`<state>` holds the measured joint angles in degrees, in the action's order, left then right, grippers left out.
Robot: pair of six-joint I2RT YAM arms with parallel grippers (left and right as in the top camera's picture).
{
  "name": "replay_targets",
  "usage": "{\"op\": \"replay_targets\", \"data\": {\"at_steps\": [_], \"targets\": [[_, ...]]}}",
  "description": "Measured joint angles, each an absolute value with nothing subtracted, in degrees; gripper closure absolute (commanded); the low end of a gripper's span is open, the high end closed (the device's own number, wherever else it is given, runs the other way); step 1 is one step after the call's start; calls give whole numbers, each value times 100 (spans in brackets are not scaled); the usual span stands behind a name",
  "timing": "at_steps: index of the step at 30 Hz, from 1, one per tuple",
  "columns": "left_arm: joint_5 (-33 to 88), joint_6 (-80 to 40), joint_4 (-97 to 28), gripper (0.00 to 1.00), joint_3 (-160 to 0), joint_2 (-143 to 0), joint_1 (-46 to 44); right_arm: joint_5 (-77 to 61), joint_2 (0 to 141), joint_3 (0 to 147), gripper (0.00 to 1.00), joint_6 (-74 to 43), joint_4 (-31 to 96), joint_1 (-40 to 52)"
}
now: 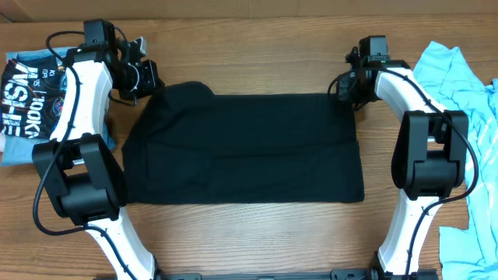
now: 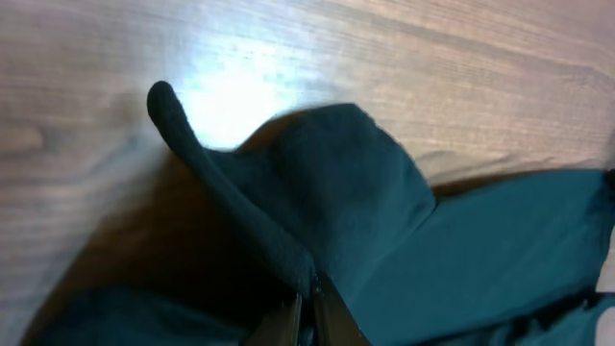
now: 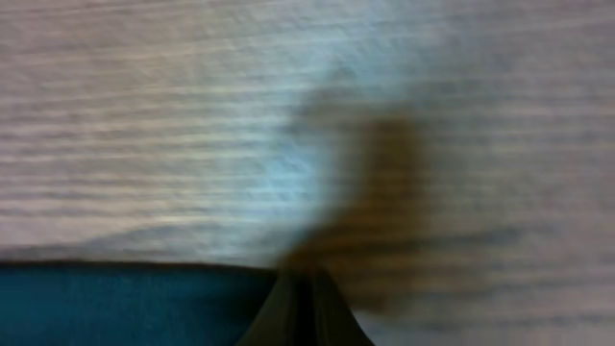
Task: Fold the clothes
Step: 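Grasp the top edge with both grippers and fold it down toward the hem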
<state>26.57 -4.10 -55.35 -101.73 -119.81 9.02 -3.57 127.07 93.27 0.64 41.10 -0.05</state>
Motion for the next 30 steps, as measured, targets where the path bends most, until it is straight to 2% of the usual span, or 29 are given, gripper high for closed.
{"op": "replay_targets", "data": {"at_steps": [12, 18, 30], "targets": [[2635, -388, -7264, 96, -10173, -11854, 902, -198, 11928, 10020, 96, -156, 6877, -38], [2198, -379, -8272, 96, -10173, -11710, 902, -193, 11596, 10077, 96, -266, 8156, -38], [1347, -320, -9461, 96, -10173, -11710, 902, -193, 11596, 9830, 96, -298, 9054, -38]]}}
